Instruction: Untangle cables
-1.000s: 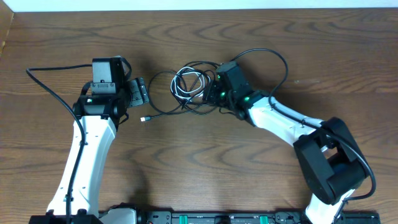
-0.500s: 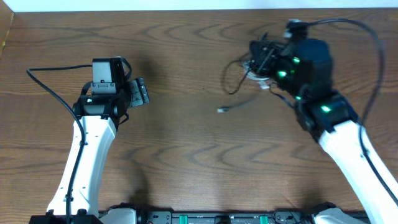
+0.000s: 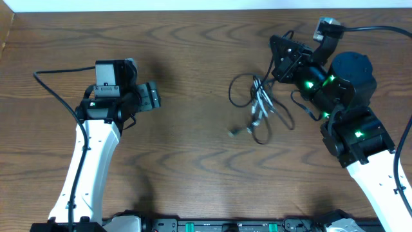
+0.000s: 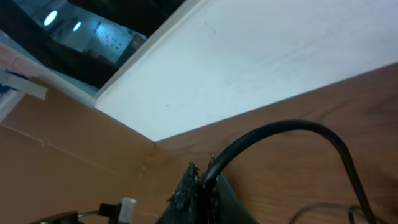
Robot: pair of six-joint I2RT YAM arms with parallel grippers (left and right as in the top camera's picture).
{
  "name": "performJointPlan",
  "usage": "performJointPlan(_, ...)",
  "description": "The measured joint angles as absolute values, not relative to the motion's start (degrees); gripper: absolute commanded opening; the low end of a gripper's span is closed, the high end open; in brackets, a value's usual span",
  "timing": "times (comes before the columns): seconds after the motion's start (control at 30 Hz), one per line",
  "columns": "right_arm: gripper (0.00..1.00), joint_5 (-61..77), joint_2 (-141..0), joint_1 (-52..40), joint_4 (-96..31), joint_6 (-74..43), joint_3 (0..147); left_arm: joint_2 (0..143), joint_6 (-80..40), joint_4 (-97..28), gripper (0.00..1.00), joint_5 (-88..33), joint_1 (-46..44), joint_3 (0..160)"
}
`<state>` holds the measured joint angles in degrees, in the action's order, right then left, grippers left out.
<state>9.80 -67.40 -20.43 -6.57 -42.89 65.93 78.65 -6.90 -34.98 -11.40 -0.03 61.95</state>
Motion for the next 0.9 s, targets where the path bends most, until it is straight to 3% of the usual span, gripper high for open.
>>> performJointPlan(0.37,0.01,6.3,-67.4,-20.4,-6.6,-42.3,65.9,78.7,14.5,-37.1,0.85,-44.9,-5.0,62.0)
performJointPlan(0.9,0.01,2.9,-68.2,-20.4,-7.5,-42.3,65.9,83.9,17.6,-33.9,0.92,-47.2,-23.0,62.0)
